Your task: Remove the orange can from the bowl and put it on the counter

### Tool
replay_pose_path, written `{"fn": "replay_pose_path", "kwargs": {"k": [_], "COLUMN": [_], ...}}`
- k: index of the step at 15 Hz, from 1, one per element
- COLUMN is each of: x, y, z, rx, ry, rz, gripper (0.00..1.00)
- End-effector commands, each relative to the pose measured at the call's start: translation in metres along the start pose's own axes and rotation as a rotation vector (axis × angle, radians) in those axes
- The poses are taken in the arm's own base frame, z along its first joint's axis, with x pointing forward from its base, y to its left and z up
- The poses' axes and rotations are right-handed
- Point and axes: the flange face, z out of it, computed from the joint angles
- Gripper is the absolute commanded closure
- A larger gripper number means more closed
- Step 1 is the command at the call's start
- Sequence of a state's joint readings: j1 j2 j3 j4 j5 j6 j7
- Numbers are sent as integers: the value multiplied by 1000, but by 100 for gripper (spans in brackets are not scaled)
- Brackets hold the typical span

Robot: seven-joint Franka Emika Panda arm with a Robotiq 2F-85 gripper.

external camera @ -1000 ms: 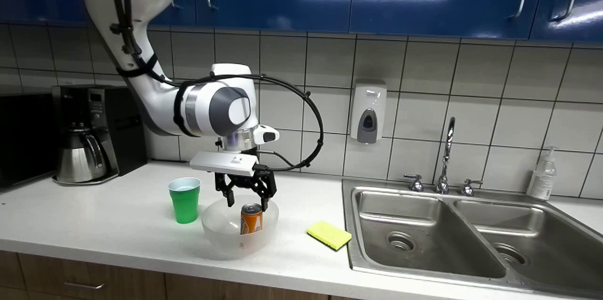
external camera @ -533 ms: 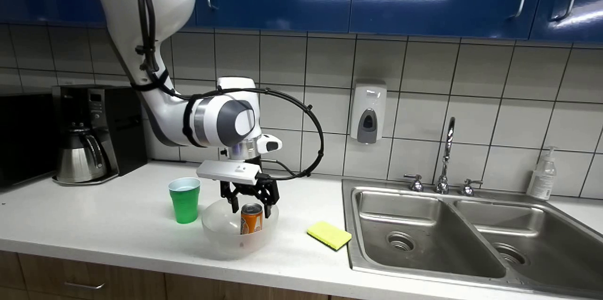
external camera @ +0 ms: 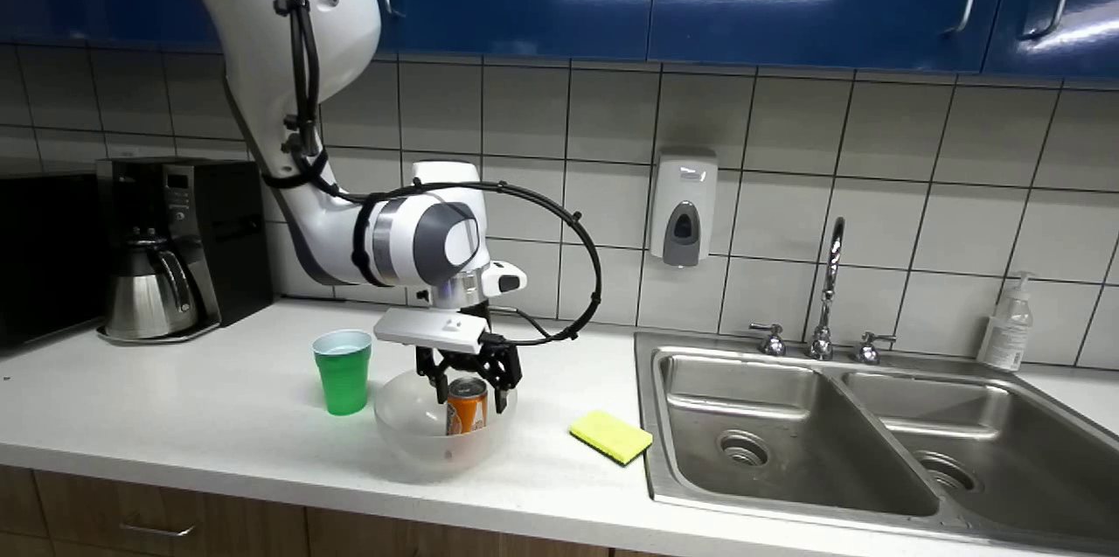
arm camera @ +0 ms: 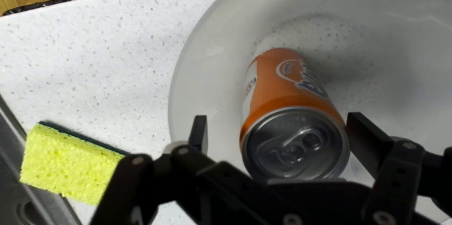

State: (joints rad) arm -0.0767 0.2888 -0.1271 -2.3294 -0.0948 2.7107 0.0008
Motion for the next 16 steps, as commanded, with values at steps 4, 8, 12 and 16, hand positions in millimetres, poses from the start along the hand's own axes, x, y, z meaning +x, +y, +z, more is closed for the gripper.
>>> {"fn": "replay_pose_path", "kwargs": {"k": [4, 8, 12, 16], "x": [9, 11, 13, 17], "y": [-3, -3, -5, -8], "z": [14, 18, 19, 16], "rx": [-8, -9, -10, -10], "ry": [-7, -12, -12, -7], "rz": [18, 17, 15, 13], "gripper": [0, 35, 59, 60]}}
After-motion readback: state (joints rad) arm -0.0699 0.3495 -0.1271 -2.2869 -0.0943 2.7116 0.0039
